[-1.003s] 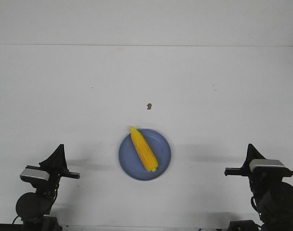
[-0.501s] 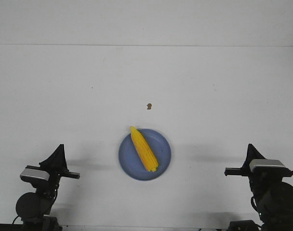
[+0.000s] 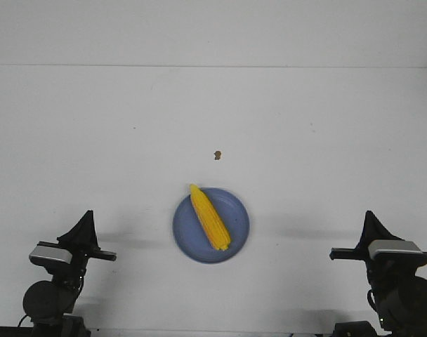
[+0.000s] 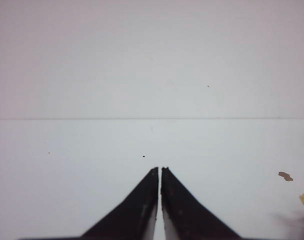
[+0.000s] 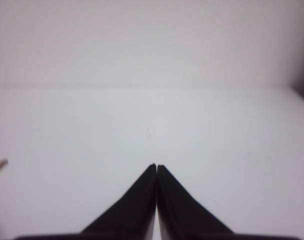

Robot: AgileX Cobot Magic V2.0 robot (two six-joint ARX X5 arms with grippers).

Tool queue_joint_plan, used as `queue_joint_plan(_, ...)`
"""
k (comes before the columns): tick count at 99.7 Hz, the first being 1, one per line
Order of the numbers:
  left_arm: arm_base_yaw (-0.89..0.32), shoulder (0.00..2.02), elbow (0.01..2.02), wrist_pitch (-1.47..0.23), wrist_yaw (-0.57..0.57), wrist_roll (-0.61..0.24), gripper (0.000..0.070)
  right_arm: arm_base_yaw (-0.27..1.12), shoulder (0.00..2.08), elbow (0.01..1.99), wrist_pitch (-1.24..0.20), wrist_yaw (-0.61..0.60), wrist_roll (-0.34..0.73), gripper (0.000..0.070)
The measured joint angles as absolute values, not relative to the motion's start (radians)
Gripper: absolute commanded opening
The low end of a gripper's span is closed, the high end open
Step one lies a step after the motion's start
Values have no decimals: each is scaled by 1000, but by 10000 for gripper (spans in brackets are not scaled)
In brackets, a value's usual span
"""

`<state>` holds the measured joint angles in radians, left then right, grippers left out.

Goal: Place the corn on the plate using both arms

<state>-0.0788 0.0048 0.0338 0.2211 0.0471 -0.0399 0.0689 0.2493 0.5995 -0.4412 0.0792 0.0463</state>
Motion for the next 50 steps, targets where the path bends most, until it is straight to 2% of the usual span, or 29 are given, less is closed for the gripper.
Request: queue_joint_plan(50,-79,5,34,221,47,-40,15,37,4,266,-164,79,41,6)
